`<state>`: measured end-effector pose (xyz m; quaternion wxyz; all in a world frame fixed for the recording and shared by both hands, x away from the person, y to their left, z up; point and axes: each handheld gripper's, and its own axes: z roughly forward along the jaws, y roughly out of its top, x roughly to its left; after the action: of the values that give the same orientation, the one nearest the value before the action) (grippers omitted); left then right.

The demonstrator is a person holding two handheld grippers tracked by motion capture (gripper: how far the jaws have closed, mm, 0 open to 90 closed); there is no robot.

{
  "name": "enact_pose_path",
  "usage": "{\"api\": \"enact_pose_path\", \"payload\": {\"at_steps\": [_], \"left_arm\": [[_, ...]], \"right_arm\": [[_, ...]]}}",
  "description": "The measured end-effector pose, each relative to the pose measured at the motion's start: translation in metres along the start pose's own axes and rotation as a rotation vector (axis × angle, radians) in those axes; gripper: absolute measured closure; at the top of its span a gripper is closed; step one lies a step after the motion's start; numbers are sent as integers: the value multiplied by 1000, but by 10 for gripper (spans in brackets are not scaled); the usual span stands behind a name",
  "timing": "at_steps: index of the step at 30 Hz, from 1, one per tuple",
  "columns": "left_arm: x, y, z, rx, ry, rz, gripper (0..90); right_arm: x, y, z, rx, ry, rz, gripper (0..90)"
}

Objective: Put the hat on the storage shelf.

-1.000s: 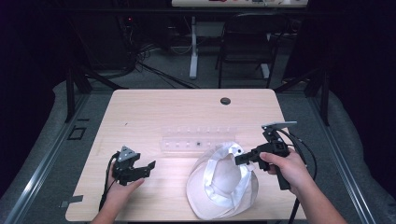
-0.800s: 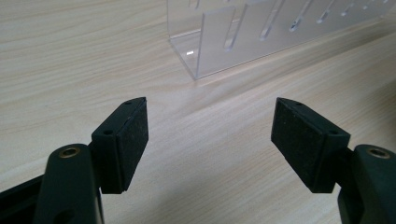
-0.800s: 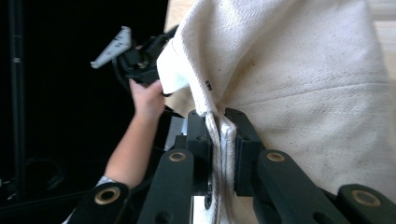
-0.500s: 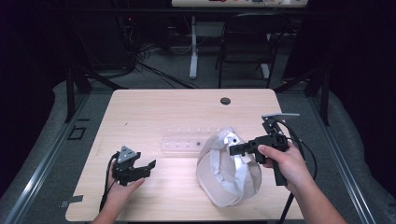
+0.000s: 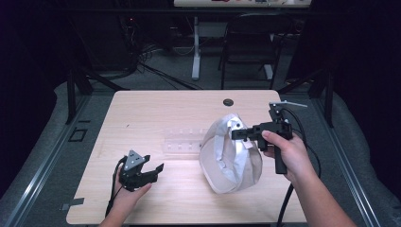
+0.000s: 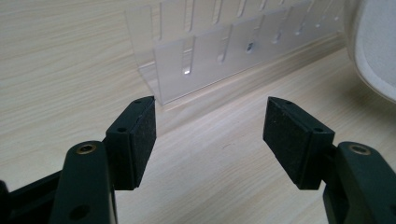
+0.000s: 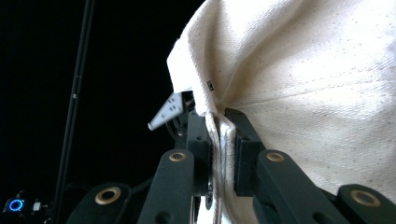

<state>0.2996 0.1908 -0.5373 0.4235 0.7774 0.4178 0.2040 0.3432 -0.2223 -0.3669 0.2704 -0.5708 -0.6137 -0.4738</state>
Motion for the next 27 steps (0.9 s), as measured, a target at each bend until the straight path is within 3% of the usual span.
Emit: {"api": "enact_pose_path", "payload": {"at_steps": [3, 6, 17, 21, 27], "left_arm": [[-4, 0, 0, 0, 26, 33, 357], [-7, 0, 1, -3, 36, 33, 360], [-8, 1, 2, 1, -1, 3, 341], [-10, 1, 2, -10, -12, 18, 349], [-14, 1, 3, -24, 10, 42, 354]], "right_arm": [[8, 5, 3, -14, -2, -15, 812], [15, 12, 6, -23, 8, -20, 812], [40, 40, 15, -73, -5, -13, 812], [45, 48, 19, -90, -17, -10, 812], [48, 63, 26, -124, -28, 10, 812]]}}
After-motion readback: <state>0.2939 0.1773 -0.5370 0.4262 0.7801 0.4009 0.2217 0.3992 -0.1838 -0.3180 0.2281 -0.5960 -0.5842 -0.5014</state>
